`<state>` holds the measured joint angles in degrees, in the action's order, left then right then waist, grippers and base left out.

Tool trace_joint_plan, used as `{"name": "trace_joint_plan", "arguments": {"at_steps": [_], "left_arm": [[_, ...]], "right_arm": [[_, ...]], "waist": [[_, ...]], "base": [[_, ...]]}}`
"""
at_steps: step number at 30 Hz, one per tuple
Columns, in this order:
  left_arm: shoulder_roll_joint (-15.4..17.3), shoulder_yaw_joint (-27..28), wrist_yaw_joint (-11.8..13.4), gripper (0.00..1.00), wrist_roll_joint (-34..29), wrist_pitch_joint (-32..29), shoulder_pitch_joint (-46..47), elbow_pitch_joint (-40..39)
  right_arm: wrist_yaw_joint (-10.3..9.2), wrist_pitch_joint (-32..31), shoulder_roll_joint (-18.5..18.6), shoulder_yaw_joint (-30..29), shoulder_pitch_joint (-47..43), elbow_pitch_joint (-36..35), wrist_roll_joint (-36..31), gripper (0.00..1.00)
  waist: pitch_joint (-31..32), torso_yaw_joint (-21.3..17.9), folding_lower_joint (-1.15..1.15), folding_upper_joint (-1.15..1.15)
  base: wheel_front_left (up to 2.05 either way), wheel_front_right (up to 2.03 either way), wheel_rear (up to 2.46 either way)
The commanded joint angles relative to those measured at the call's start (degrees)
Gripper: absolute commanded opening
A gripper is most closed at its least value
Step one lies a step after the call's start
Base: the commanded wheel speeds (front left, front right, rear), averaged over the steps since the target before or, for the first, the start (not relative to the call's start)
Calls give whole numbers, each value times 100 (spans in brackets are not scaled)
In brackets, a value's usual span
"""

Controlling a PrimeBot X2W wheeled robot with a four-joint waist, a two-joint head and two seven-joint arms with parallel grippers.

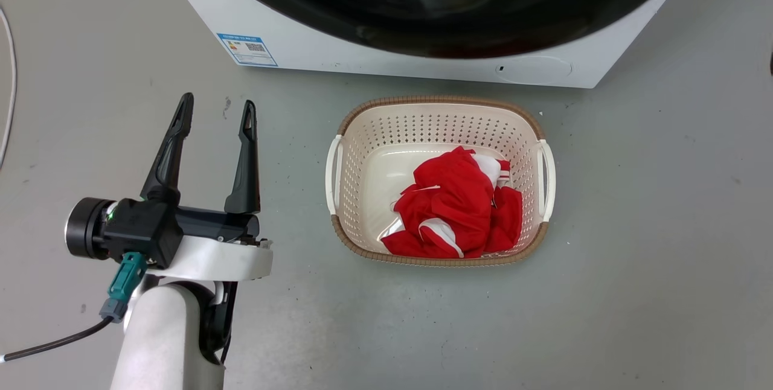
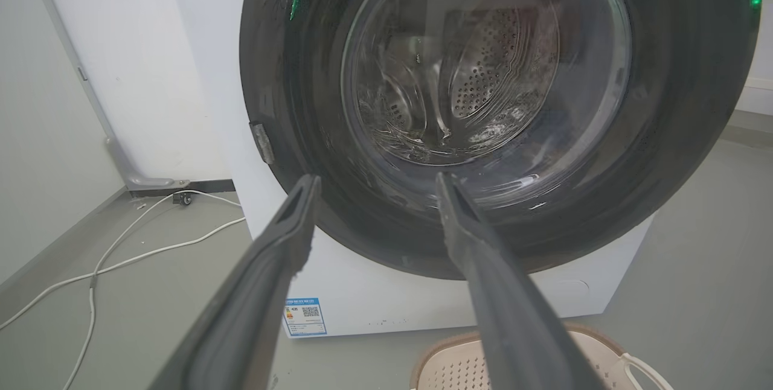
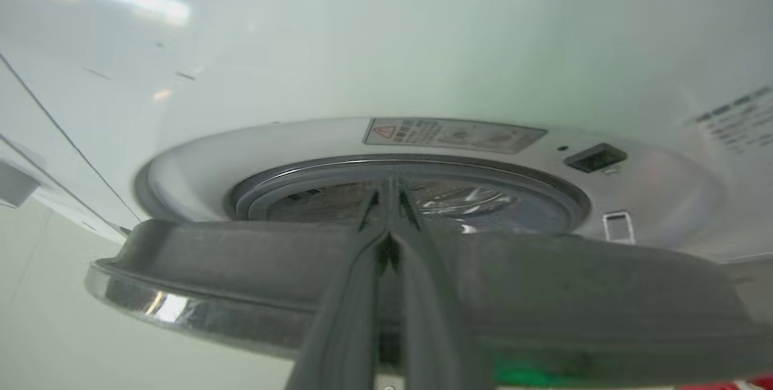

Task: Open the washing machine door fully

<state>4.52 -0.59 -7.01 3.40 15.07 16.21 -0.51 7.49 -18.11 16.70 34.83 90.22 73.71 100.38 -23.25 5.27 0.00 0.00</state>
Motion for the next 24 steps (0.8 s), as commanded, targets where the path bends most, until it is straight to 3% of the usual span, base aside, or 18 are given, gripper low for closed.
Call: {"name": "trace_joint_plan", "arguments": {"at_steps": [1,11,24], "left_arm": [[-15,-1,-12,100,-20,14,48,0],[-47,-11,-21,100,-81,14,-79,72],[-93,-84,23,100,-119,14,-690,301]], "right_arm": [[0,-266,-233,-7,-93,-17,85,0],[-1,-1362,-14,-178,-614,-489,405,0],[0,-2451,-51,-83,-2073,-1508,683,0]], "waist": [[21,-9,0,0],[324,-140,0,0],[1304,-335,0,0]], "base": [[0,0,0],[0,0,0],[0,0,0]]}}
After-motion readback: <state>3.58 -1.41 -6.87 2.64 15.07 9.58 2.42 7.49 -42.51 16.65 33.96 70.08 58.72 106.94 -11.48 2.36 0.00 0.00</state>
